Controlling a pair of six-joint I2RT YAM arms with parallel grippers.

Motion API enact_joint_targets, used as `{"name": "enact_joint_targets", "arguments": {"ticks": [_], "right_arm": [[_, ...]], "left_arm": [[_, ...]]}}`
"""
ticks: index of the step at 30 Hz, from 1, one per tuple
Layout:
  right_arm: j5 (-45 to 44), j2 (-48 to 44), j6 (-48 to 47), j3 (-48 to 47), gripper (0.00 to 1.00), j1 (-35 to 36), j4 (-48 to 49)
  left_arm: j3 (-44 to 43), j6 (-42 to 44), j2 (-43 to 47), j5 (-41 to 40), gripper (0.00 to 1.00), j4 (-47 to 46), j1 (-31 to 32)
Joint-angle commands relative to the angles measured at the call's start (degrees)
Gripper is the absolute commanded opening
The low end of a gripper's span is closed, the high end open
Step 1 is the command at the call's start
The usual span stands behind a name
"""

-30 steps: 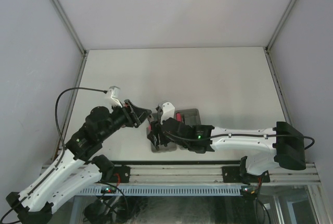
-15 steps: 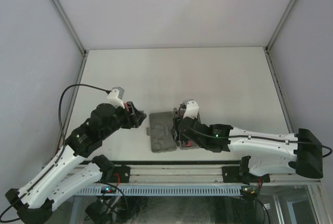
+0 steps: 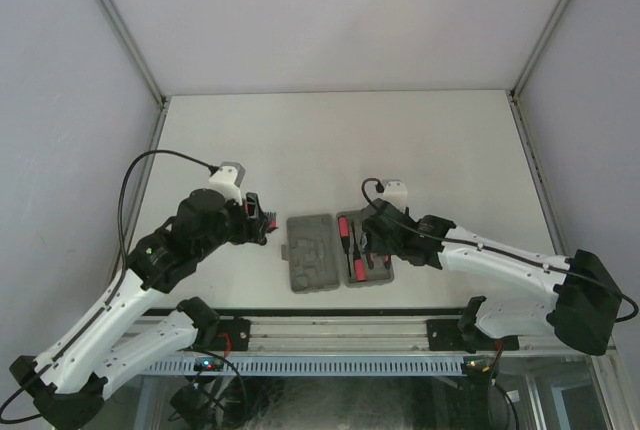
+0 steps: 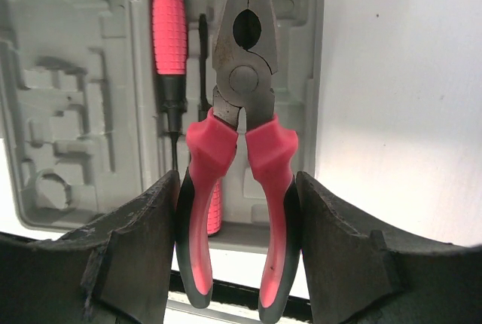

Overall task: Sort the tools into containers
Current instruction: Place the pliers in the storage box.

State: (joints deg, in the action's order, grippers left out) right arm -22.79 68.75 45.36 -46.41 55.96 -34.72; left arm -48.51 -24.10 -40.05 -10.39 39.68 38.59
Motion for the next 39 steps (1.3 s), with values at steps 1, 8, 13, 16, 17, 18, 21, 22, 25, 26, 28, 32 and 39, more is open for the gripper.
{"name": "enact_joint_targets", "arguments": {"ticks": [1,8,13,16,17,18,21,22,25,26,28,32,39], "right_arm": [[3.4,2.5,-1.5,-1.2,0.0,-1.2,1.8],[4.7,8.1,-1.4,-3.3,0.02,-2.0,0.0],[5.4,10.1,-1.3,-3.5,0.04,-3.1,0.2],[6.9,11.6,-2.0,-3.7,0.06,-3.6,1.4],[7.0,12.2,-2.2,-4.0,0.07,-3.6,1.3],[7.1,12.8,-2.2,-4.5,0.07,-3.7,1.1],[7.1,14.4,-2.4,-5.6,0.11,-3.8,0.4],[7.1,14.9,-2.4,-5.7,0.12,-3.8,0.4],[6.9,15.4,-2.5,-6.1,0.17,-3.9,0.1],[6.8,15.4,-2.5,-6.1,0.18,-3.9,0.0],[6.7,15.4,-2.6,-6.1,0.19,-4.2,-0.3],[6.0,15.2,-2.9,-6.3,0.21,-4.5,-1.4],[6.2,15.0,-3.4,-6.5,0.32,-4.5,-1.6]], "left_arm": [[-2.1,4.3,-0.6,-1.4,0.63,0.7,-0.4],[-0.3,4.4,-0.8,-0.9,0.63,-0.2,-0.6],[0.4,4.0,-0.9,-0.8,0.63,-0.6,-0.6],[0.5,4.0,-0.9,-0.9,0.63,-0.7,-0.6],[0.5,4.1,-1.0,-0.8,0.63,-0.8,-0.6],[0.5,4.2,-1.1,-0.8,0.63,-0.7,-0.6],[0.5,4.1,-1.2,-0.7,0.63,-0.7,-0.6],[0.5,4.1,-1.2,-0.7,0.63,-0.7,-0.6],[0.6,4.1,-1.1,-0.8,0.63,-0.7,-0.6],[0.6,4.1,-1.2,-0.7,0.63,-0.7,-0.6],[0.6,4.1,-1.2,-0.7,0.63,-0.7,-0.6],[0.6,4.1,-1.3,-0.6,0.63,-0.7,-0.6],[0.5,4.2,-1.5,-0.4,0.63,-0.8,-0.6]]}}
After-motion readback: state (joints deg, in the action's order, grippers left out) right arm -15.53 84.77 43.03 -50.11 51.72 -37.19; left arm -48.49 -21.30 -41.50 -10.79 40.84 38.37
